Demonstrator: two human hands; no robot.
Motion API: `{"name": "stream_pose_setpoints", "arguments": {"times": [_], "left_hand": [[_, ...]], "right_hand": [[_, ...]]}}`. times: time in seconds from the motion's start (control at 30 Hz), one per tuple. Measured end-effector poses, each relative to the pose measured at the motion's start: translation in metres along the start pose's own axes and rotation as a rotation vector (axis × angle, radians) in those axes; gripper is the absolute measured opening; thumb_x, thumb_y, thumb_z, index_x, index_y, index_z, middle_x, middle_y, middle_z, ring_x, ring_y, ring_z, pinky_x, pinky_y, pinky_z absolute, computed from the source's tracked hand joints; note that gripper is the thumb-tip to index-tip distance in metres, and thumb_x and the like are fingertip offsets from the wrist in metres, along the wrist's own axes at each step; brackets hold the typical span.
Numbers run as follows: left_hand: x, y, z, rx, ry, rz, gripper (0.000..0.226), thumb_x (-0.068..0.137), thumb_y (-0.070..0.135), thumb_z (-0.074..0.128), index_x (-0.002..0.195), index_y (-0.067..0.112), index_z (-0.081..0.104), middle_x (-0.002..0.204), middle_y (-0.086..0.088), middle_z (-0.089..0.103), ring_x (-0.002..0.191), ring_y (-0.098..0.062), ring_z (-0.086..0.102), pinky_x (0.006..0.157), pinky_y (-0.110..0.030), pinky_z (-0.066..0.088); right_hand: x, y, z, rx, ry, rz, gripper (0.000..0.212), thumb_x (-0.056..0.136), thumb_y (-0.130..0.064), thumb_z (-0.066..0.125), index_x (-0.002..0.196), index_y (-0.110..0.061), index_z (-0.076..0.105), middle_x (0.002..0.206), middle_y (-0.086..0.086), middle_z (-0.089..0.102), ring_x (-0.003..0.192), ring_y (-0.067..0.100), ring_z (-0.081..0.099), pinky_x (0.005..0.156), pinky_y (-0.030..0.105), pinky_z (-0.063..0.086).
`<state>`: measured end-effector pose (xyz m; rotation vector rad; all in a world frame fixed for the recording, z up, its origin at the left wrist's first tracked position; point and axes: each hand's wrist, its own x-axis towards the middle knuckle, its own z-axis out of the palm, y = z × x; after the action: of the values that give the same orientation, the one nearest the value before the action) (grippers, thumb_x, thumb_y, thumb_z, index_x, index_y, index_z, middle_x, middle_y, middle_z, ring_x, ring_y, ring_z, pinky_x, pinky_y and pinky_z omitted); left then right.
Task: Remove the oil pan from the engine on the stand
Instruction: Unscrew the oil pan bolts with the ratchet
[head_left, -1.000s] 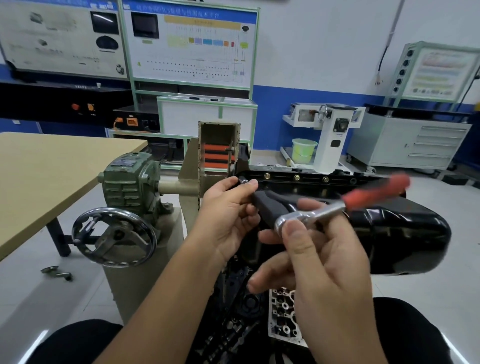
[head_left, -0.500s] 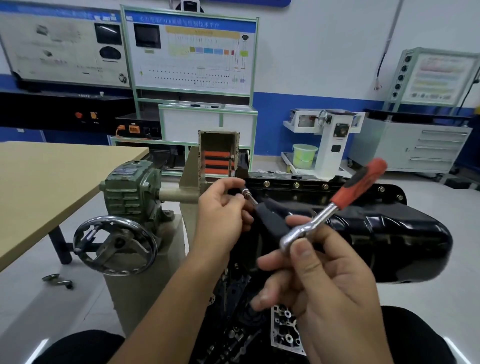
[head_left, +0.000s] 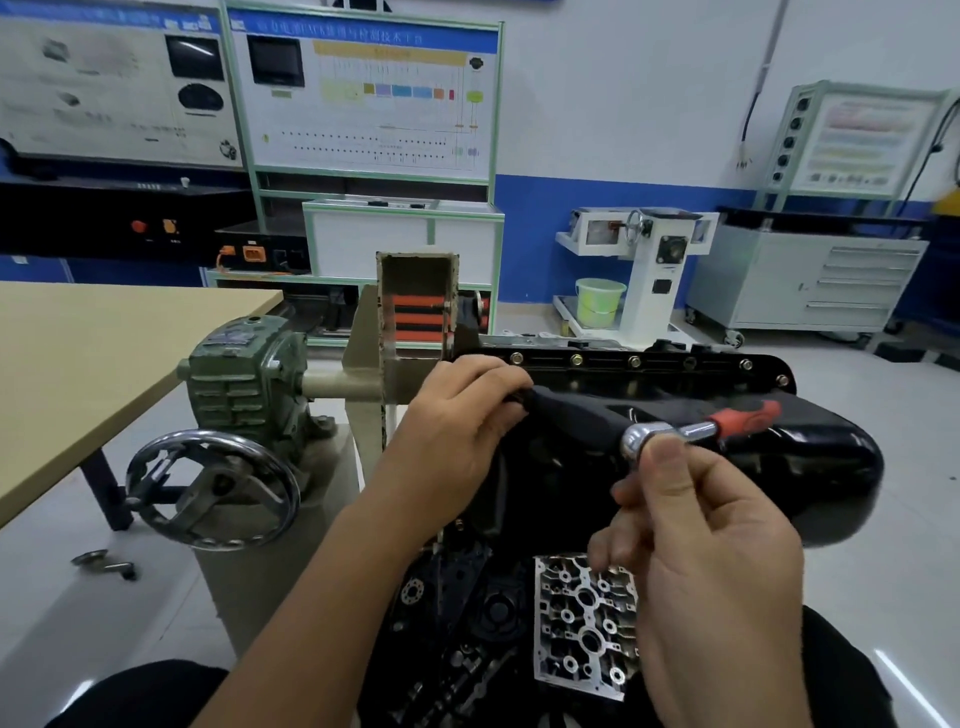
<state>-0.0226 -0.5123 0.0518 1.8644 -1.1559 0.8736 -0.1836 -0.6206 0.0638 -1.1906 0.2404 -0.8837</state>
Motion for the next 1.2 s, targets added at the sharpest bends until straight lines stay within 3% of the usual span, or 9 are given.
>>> {"name": "stream_pose_setpoints", "arguments": {"times": [0.1,0.17,0.23,0.3,0.47,0.57,0.7,0.83,1.2], "left_hand": [[-0.002,0.000,0.004,0.032,0.053,0.011,0.022,0.098,0.011,0.053,0.110,0.004,0.070,0.111,-0.006,0.067,0.100,-0.029,0.061,0.087,-0.043,0.051],[-0.005,0.001,0.007,0.055,0.103,0.019,0.021,0.097,0.006,0.052,0.106,0.002,0.071,0.108,-0.008,0.068,0.097,-0.030,0.061,0.084,-0.043,0.052],[-0.009,0.000,0.010,0.059,0.135,0.027,0.017,0.097,0.000,0.056,0.104,0.000,0.071,0.106,-0.009,0.069,0.097,-0.029,0.061,0.085,-0.041,0.052],[-0.011,0.000,0.012,0.056,0.163,0.016,0.013,0.096,-0.003,0.060,0.103,0.000,0.071,0.105,-0.009,0.069,0.098,-0.029,0.062,0.087,-0.038,0.052],[-0.013,0.001,0.019,0.042,0.243,-0.029,0.013,0.092,-0.008,0.066,0.102,-0.002,0.072,0.105,-0.011,0.070,0.099,-0.029,0.064,0.088,-0.040,0.054],[-0.015,-0.003,0.020,0.042,0.259,0.004,0.014,0.094,-0.007,0.063,0.104,-0.002,0.072,0.108,-0.011,0.070,0.101,-0.030,0.066,0.089,-0.042,0.055],[-0.022,-0.007,0.024,0.046,0.287,0.000,0.017,0.093,-0.009,0.065,0.107,-0.002,0.072,0.114,-0.013,0.071,0.107,-0.030,0.066,0.093,-0.043,0.055],[-0.026,-0.007,0.027,0.018,0.309,-0.019,0.016,0.100,0.000,0.059,0.109,-0.003,0.071,0.119,-0.015,0.071,0.109,-0.031,0.067,0.094,-0.046,0.055],[-0.025,0.004,0.014,-0.087,0.234,0.264,0.029,0.097,0.005,0.065,0.125,0.003,0.060,0.124,-0.023,0.067,0.116,-0.032,0.067,0.090,-0.047,0.058]], "right_hand": [[-0.004,0.014,-0.009,-0.454,0.170,-0.400,0.053,0.071,-0.078,0.073,0.080,-0.027,0.064,0.073,-0.002,0.062,0.064,0.018,0.056,0.062,0.047,0.054],[-0.004,0.017,-0.013,-0.687,0.186,-0.762,0.038,0.083,-0.065,0.073,0.089,-0.030,0.062,0.097,-0.002,0.063,0.090,0.019,0.055,0.072,0.051,0.052],[0.003,0.015,-0.016,-0.799,0.052,-0.988,0.029,0.094,-0.048,0.070,0.103,-0.020,0.070,0.114,0.003,0.064,0.110,0.022,0.054,0.082,0.054,0.052],[0.011,0.010,-0.017,-0.808,-0.151,-1.045,0.032,0.102,-0.042,0.060,0.102,-0.012,0.074,0.103,0.003,0.069,0.100,0.021,0.062,0.082,0.050,0.052],[-0.007,0.004,-0.004,-0.407,-0.374,-0.382,0.030,0.094,-0.068,0.055,0.106,-0.040,0.059,0.072,0.002,0.068,0.049,0.021,0.064,0.046,0.043,0.054],[-0.027,0.006,0.010,0.015,-0.341,0.044,0.032,0.085,-0.065,0.065,0.106,-0.042,0.063,0.071,0.016,0.069,0.047,0.026,0.062,0.045,0.032,0.052],[-0.033,0.011,0.017,0.287,-0.281,0.197,0.025,0.077,-0.045,0.079,0.097,-0.034,0.069,0.069,0.018,0.067,0.053,0.028,0.065,0.058,0.042,0.060],[-0.031,0.017,0.014,0.259,-0.285,0.286,0.066,0.046,-0.070,0.094,0.083,-0.021,0.069,0.069,0.021,0.066,0.042,0.027,0.052,0.045,0.037,0.045],[-0.016,0.011,0.000,0.083,-0.465,0.126,0.039,0.088,-0.053,0.071,0.080,-0.015,0.072,0.072,0.013,0.066,0.050,0.017,0.047,0.052,0.031,0.040]]}}
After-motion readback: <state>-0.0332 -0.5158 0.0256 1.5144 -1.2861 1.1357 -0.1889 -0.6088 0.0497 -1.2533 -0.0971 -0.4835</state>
